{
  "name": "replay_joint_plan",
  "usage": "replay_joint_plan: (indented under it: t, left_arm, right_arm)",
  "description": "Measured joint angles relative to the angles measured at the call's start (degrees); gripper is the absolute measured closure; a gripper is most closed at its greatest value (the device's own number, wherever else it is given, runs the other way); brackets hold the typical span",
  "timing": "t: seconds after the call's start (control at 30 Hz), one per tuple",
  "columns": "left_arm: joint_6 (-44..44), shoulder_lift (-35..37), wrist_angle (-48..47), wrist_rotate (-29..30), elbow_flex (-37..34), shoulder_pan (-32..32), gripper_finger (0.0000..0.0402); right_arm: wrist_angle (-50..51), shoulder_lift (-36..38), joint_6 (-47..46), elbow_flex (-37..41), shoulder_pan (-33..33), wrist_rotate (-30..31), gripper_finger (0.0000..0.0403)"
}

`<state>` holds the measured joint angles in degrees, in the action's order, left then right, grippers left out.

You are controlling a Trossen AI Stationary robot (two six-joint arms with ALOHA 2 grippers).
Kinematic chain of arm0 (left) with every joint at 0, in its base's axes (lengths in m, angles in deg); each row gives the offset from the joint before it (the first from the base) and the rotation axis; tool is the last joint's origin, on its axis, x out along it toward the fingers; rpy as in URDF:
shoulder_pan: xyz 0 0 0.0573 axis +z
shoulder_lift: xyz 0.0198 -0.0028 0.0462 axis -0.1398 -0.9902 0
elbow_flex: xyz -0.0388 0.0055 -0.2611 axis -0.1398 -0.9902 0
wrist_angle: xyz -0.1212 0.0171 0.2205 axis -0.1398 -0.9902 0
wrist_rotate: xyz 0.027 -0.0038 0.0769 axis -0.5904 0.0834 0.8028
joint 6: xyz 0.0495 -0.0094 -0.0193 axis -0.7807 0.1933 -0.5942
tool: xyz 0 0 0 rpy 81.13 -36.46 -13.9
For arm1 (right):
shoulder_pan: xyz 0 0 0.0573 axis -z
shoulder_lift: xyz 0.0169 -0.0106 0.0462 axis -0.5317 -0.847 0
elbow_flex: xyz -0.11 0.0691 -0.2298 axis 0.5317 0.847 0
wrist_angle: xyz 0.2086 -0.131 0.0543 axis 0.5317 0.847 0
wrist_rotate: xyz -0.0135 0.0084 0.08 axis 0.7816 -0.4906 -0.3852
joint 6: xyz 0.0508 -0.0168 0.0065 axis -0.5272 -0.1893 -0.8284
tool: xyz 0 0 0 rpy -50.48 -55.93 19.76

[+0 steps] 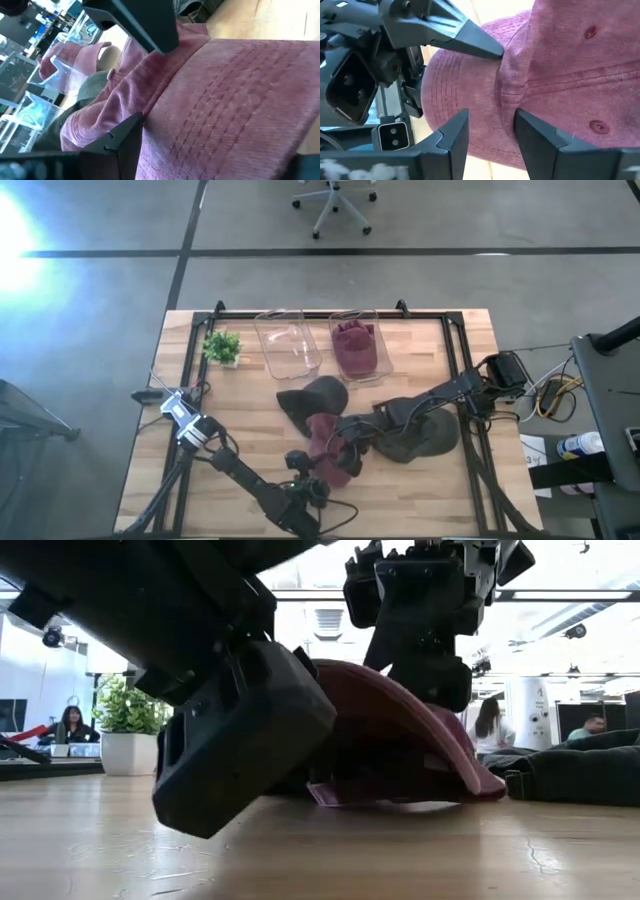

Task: Pick & Place hat
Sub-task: Put the red cap into the right transparent bin

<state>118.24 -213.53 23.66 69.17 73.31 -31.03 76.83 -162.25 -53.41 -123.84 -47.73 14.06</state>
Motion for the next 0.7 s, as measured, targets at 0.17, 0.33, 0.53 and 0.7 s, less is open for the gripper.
replay_joint_plan:
  t: [0.17, 0.33, 0.53, 0.7]
  left_arm:
    - [-0.69, 0.00, 0.12, 1.18, 0.59, -0.13, 0.0247]
    - [-1.60, 0.00, 0.12, 4.33, 1.53, -0.04, 0.0350]
    - [-5.78, 0.00, -0.54, 8.29, 6.03, 0.10, 0.0390]
    - [-9.69, 1.53, -4.85, 11.88, 12.39, 0.94, 0.0395]
  right_arm:
    - [-0.08, 1.40, 1.07, -0.15, -0.02, -0.02, 0.0252]
    - [0.95, 6.58, 2.15, -0.22, 0.00, 1.95, 0.0252]
    - [7.64, 17.01, 4.27, -0.22, -0.01, 10.84, 0.0252]
    - [16.33, 27.73, 5.30, -0.28, -0.02, 19.63, 0.0252]
